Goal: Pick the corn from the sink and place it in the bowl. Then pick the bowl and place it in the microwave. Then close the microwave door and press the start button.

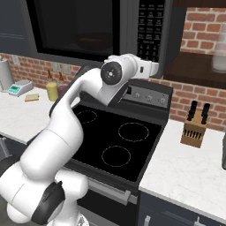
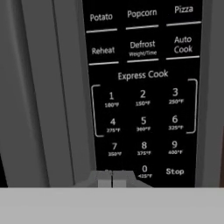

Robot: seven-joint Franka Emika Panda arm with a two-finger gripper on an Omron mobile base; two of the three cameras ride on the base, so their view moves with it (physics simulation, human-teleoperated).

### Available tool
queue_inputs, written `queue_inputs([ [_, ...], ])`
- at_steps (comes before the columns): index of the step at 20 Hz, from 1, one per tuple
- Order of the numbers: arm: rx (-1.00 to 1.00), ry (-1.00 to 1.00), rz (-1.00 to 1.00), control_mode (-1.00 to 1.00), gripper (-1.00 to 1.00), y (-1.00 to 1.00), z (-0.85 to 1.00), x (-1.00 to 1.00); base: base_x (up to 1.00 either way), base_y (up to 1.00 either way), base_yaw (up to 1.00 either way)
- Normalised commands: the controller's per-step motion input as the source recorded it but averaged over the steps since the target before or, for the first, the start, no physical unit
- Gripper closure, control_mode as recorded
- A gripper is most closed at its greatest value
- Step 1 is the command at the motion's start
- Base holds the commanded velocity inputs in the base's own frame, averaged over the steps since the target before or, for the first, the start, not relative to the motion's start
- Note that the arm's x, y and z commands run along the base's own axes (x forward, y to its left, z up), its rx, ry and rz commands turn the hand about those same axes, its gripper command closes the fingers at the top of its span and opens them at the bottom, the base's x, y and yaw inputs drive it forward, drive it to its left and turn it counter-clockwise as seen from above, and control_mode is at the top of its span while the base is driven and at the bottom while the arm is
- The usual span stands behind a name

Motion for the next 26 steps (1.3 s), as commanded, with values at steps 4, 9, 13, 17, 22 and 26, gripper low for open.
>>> queue_inputs([
  [4,0.0,0.0,0.0,-1.0,1.0,0.0,-0.08,0.21,0.0,0.0,0.0],
  [9,0.0,0.0,0.0,-1.0,1.0,0.0,-0.1,0.24,0.0,0.0,0.0],
  [13,0.0,0.0,0.0,-1.0,1.0,0.0,-0.09,0.25,0.0,0.0,0.0],
  [17,0.0,0.0,0.0,-1.0,1.0,-0.1,-0.12,0.29,0.0,0.0,0.0],
  [22,0.0,0.0,0.01,-1.0,1.0,-0.28,-0.23,0.34,0.0,0.0,0.0],
  [26,0.0,0.0,0.01,-1.0,1.0,-0.23,-0.24,0.23,0.0,0.0,0.0],
])
